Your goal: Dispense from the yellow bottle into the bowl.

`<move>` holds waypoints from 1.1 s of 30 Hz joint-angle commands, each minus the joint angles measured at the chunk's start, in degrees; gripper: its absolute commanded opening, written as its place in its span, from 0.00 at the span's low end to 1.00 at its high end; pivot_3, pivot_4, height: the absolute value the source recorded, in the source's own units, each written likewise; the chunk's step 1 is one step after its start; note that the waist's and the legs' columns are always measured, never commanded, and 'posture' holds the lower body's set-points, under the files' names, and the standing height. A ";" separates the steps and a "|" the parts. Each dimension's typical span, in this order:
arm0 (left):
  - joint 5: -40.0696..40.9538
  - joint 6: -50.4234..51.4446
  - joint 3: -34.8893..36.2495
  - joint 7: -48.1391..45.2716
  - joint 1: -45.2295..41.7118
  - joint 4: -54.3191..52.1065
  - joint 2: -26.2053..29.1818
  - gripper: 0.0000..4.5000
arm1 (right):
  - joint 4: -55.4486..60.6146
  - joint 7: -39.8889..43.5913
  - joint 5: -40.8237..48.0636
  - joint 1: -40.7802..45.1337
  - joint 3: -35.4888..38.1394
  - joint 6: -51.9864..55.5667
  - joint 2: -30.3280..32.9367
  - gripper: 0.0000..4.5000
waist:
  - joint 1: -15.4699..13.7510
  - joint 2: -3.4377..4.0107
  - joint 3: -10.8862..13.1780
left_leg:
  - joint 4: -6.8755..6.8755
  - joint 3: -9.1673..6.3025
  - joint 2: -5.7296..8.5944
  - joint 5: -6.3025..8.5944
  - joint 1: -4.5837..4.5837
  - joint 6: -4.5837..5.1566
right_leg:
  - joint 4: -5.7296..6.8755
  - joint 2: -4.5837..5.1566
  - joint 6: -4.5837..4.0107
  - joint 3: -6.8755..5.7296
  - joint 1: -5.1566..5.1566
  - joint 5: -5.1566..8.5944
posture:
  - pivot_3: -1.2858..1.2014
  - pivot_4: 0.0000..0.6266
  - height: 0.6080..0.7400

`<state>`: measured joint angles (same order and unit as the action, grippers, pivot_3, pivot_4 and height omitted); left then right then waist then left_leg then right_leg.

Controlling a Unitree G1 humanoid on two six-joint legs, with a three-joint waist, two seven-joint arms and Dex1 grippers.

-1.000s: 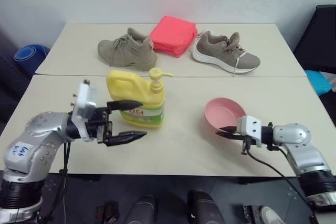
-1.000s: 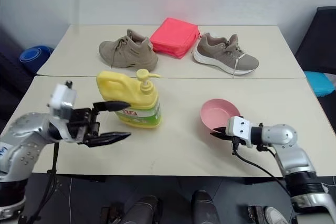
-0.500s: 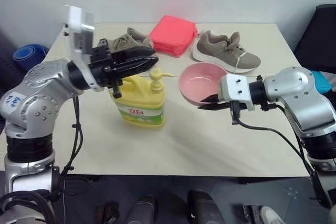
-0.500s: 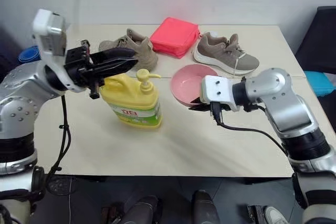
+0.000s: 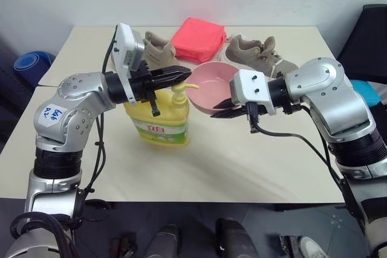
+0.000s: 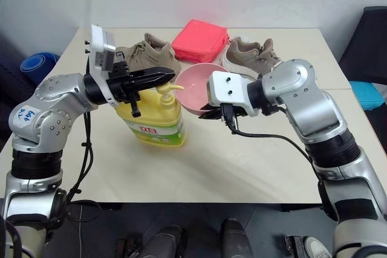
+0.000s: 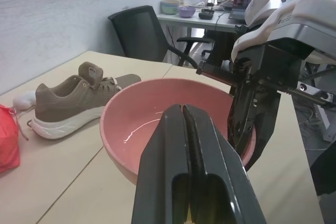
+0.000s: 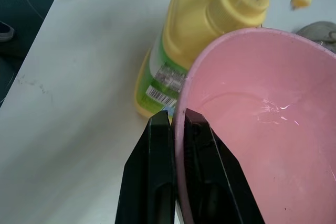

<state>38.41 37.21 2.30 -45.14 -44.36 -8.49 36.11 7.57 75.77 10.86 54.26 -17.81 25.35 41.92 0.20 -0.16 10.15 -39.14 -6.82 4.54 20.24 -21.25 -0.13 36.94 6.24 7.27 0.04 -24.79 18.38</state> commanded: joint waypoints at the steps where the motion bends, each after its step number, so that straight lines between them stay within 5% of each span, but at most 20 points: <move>1: -0.89 0.80 0.36 -0.60 -0.93 -1.15 0.94 0.01 | 1.51 0.46 0.62 1.23 0.50 0.44 -0.40 0.00 | 0.03 0.00 0.00 | 0.00 0.00 0.01 0.00 0.00 0.00 | 0.01 0.01 0.00 0.00 0.00 0.00 | 0.52 0.24 1.00; 33: -9.13 8.76 -9.55 -0.38 6.08 -1.42 5.34 0.01 | 4.05 -2.52 3.12 -0.32 2.02 3.26 -2.45 0.00 | -0.02 0.03 -0.58 | 0.18 0.14 0.00 0.01 0.77 0.00 | -0.05 0.00 0.00 0.21 0.50 0.00 | 0.52 0.24 1.00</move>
<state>33.40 40.98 -0.77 -45.39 -42.84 -13.25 40.72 9.11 73.76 12.89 53.44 -17.69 28.96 39.91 0.19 -0.12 9.57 -38.96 -6.69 4.53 20.26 -20.46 -0.13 36.89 6.24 7.27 0.27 -24.29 18.38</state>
